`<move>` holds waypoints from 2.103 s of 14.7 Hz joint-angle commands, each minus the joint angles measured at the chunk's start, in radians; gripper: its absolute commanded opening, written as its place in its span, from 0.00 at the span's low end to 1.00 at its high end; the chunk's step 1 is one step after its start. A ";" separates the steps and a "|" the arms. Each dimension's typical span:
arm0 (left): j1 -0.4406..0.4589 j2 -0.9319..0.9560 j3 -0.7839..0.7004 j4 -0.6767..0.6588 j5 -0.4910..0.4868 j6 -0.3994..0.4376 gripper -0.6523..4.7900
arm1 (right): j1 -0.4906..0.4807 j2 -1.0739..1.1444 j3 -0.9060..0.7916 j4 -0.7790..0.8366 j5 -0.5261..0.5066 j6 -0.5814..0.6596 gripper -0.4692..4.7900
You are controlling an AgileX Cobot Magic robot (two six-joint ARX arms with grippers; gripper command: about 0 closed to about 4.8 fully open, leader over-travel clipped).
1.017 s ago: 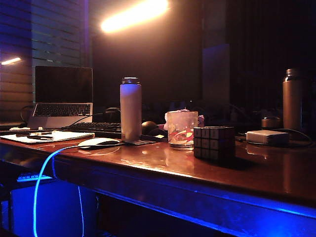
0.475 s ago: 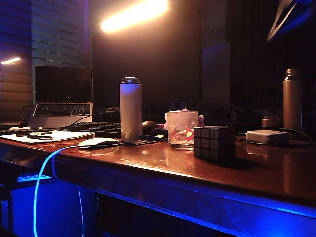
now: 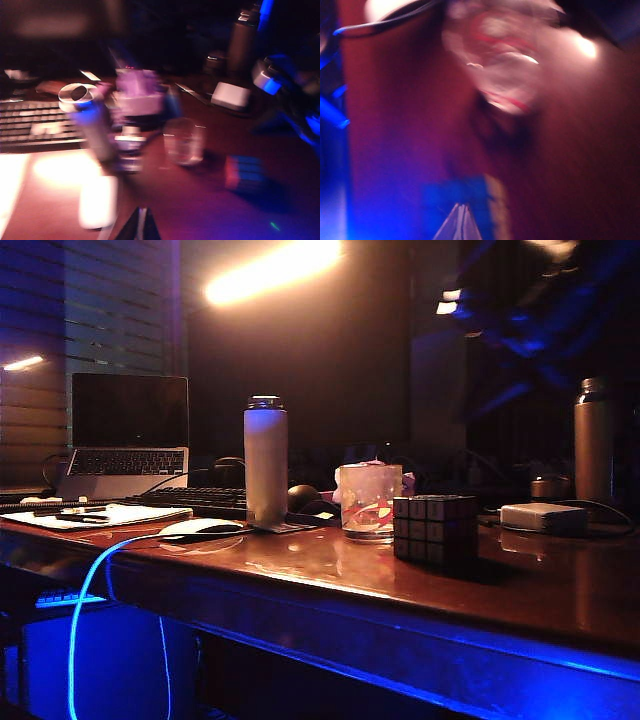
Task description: Stack the Rubik's Cube on top of the glass cup.
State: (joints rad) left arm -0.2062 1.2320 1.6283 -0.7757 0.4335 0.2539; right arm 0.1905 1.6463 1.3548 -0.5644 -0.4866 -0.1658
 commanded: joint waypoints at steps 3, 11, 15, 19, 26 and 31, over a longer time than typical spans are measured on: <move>-0.014 -0.004 0.007 0.026 -0.008 -0.003 0.11 | 0.159 0.033 0.021 -0.042 0.264 -0.155 0.08; -0.014 -0.005 0.008 0.021 -0.008 -0.003 0.11 | 0.181 0.045 0.021 -0.062 0.298 -0.241 1.00; -0.014 -0.005 0.008 0.014 -0.007 -0.003 0.11 | 0.192 0.047 0.016 -0.085 0.283 -0.206 1.00; -0.014 -0.005 0.008 0.013 -0.007 -0.003 0.11 | 0.191 0.097 0.014 -0.111 0.286 -0.210 1.00; -0.014 -0.005 0.008 -0.014 -0.007 -0.002 0.11 | 0.190 0.196 0.014 -0.056 0.359 -0.220 1.00; -0.014 -0.005 0.008 -0.015 -0.007 -0.002 0.11 | 0.190 0.198 0.014 -0.067 0.381 -0.185 0.65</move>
State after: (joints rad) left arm -0.2207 1.2320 1.6302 -0.7975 0.4229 0.2508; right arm 0.3809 1.8481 1.3670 -0.6304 -0.1059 -0.3588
